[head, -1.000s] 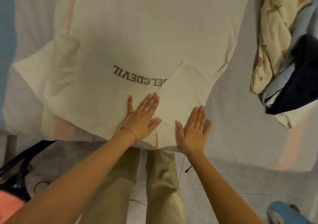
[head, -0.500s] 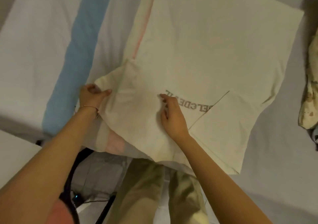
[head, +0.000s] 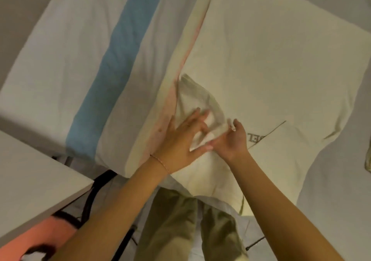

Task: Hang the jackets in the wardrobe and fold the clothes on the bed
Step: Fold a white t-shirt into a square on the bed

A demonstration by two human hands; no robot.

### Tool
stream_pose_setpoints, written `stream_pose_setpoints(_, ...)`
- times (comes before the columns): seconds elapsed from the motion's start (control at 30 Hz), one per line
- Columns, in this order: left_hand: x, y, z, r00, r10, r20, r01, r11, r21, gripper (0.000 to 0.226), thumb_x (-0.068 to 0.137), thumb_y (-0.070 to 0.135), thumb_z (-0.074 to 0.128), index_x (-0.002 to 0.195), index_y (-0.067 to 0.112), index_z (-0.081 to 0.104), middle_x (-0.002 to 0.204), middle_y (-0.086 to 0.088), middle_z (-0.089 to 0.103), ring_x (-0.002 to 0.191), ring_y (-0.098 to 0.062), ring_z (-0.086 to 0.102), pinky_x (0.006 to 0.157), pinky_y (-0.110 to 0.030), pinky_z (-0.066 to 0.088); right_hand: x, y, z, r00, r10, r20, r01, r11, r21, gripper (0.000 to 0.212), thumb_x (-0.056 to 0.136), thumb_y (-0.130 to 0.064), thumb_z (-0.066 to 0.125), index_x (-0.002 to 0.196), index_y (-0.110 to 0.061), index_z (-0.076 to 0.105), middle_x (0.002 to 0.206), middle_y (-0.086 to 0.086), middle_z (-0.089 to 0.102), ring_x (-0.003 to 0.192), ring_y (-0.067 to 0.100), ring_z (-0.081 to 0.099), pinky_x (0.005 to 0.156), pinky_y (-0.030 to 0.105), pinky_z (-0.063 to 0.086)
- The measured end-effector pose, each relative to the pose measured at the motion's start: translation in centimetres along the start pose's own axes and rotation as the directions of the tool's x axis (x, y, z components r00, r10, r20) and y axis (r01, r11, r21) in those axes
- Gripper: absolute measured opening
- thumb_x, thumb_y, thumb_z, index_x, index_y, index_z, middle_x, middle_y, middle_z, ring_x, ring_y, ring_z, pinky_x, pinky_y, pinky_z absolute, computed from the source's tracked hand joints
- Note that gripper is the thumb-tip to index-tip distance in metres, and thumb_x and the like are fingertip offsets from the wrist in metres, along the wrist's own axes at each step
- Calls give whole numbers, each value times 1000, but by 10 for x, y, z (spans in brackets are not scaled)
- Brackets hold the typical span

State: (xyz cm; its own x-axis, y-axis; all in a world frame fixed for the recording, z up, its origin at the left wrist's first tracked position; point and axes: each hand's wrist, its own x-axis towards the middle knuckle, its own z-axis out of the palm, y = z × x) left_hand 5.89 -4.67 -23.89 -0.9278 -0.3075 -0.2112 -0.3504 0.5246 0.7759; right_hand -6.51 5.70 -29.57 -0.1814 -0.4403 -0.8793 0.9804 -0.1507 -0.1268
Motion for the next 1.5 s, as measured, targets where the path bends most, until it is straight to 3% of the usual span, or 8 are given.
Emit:
stream_pose_setpoints(0.2,-23,-32,25,946,-227,229,66,831,553,102,81,35,63,144,38,-17,142,6,-45,132,-16,-40,109,-55,-18,-33,-37,-38,966,-182,-185,95,910,-403,35,88,-46,58,103,-15,61,78,-2,60,74,16,56,64,31,47)
stream_pose_setpoints(0.53,-62,-49,44,906,-424,-4,420,895,153,27,78,-5,56,88,16,44,118,7,26,91,-17,48,84,-29,48,-31,-10,-64,762,-640,95,282,197,-939,36,82,-2,60,109,-23,48,94,-4,55,77,24,60,69,44,54)
stream_pose_setpoints(0.73,-71,-50,43,778,-609,-153,580,606,544,53,76,18,62,124,4,44,141,-19,28,120,-34,34,99,-44,27,-63,18,-104,540,-675,502,205,-473,-857,51,85,-18,60,133,-8,47,132,14,49,113,28,50,92,38,43)
stream_pose_setpoints(0.87,-73,-58,57,958,-221,182,55,765,641,114,53,7,84,146,11,18,154,-17,16,141,-30,10,116,-43,-1,-94,29,-165,704,-574,418,62,-537,-841,87,88,-64,37,153,-14,6,160,6,6,147,21,3,119,36,-3)
stream_pose_setpoints(1.0,-61,-64,48,899,-143,413,-169,758,630,119,65,-3,74,146,24,-9,151,6,-30,139,-11,-26,112,-32,-21,-115,12,-246,888,-395,237,-135,-715,-686,106,78,-85,19,152,-14,-5,160,3,-11,146,17,-12,118,38,-11)
stream_pose_setpoints(1.27,-46,-82,30,897,168,408,-414,641,647,94,43,-11,86,127,6,46,128,-15,58,111,-27,61,99,-39,29,-133,-32,-257,810,-328,485,-4,-832,-555,56,92,-25,30,147,-15,32,156,4,25,139,23,26,117,37,6)
stream_pose_setpoints(1.4,-27,-58,21,888,80,452,-425,518,743,71,57,-8,81,123,4,56,123,-19,60,104,-25,65,87,-33,49,-131,-66,-230,790,-223,572,166,-819,-549,53,80,-6,36,130,-13,56,134,7,56,121,28,54,110,33,31)
stream_pose_setpoints(1.5,-4,-29,12,761,-261,594,-310,659,685,38,95,27,52,131,14,53,133,-9,53,114,-20,51,92,-20,36,-150,-93,-197,954,-183,237,64,-649,-758,45,89,-8,47,125,-31,60,133,-11,56,121,18,55,94,24,40)
